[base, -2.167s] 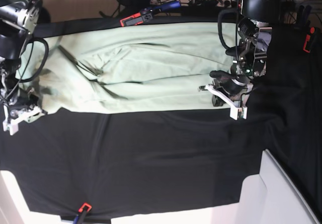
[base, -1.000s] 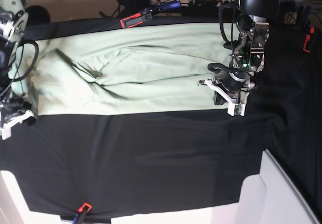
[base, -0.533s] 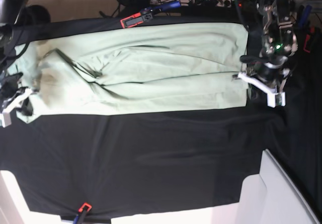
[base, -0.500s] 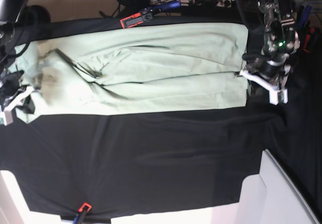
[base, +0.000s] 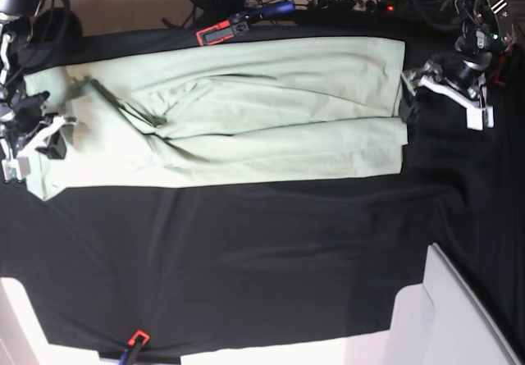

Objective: Fold the T-shirt properly
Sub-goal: 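Release the edges and reposition both grippers at the shirt's ends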

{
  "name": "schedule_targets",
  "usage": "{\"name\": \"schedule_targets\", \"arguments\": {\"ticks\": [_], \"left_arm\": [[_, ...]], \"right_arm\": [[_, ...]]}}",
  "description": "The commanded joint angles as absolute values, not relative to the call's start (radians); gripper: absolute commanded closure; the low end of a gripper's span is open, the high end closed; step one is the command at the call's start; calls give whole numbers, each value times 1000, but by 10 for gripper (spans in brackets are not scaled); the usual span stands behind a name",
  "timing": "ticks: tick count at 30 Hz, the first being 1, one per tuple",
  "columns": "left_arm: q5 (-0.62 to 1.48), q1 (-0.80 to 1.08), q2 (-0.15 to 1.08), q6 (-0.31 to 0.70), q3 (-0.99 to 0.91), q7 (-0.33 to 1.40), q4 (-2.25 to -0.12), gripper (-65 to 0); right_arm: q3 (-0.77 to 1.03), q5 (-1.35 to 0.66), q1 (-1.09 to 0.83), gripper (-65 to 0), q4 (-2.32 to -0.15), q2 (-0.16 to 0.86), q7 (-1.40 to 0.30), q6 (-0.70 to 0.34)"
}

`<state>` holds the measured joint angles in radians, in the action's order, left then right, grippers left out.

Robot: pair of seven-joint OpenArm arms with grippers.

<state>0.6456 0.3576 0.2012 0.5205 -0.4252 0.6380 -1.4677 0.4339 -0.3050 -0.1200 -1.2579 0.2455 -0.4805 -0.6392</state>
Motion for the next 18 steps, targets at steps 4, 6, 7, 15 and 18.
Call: {"name": "schedule_targets", "arguments": {"ticks": [4,6,7,15,18], "left_arm": [[659,286,211,613,-426,618,-1322,-650],[659,260,211,638,-424,611,-1267,-650],[659,248,211,647,-418,590,-1244,-650],[656,174,189,644,-344,498,-1075,-650],[656,165,185,641,-275,498,-1064,-650]], "right_arm": [[438,-318,-125,0,-1277,262,-460,-645],[438,-318,-128,0,-1277,262,-460,-645],[438,-318,-130,0,-1277,262,-460,-647],[438,-318,-131,0,-1277,262,-460,-647],[438,-318,-131,0,-1277,262,-460,-647]]}}
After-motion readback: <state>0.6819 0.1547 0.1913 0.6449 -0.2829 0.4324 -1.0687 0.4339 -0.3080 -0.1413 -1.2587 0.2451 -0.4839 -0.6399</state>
